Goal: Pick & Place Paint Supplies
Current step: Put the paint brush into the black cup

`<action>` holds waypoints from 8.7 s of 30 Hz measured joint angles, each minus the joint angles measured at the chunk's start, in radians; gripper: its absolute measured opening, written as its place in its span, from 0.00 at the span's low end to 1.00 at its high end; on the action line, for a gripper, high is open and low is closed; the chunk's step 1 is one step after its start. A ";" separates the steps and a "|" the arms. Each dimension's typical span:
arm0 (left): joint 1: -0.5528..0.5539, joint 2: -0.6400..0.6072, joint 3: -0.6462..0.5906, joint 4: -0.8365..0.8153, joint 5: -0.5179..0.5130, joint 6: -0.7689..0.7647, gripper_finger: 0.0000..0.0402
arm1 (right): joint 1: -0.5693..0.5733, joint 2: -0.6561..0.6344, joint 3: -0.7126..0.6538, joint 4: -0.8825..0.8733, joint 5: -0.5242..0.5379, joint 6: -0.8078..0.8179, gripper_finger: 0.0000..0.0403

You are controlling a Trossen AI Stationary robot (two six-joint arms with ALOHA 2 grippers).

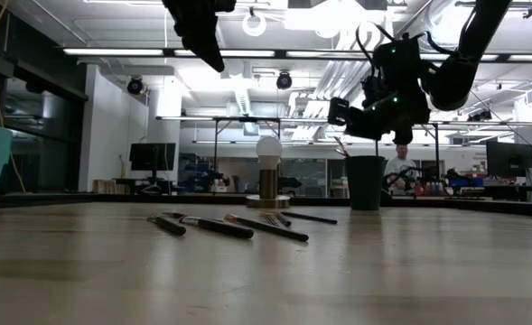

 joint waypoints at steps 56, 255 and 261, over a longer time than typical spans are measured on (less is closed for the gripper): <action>0.000 0.000 0.000 0.004 0.000 -0.003 0.19 | -0.144 -0.183 0.491 -1.609 -0.685 0.361 0.01; 0.000 -0.621 -0.295 0.061 0.221 -0.030 0.19 | 0.306 0.070 0.940 -1.663 -0.374 0.533 0.01; 0.000 -0.621 -0.295 0.061 0.220 -0.030 0.19 | 0.263 -0.067 0.941 -1.710 -0.256 0.488 0.01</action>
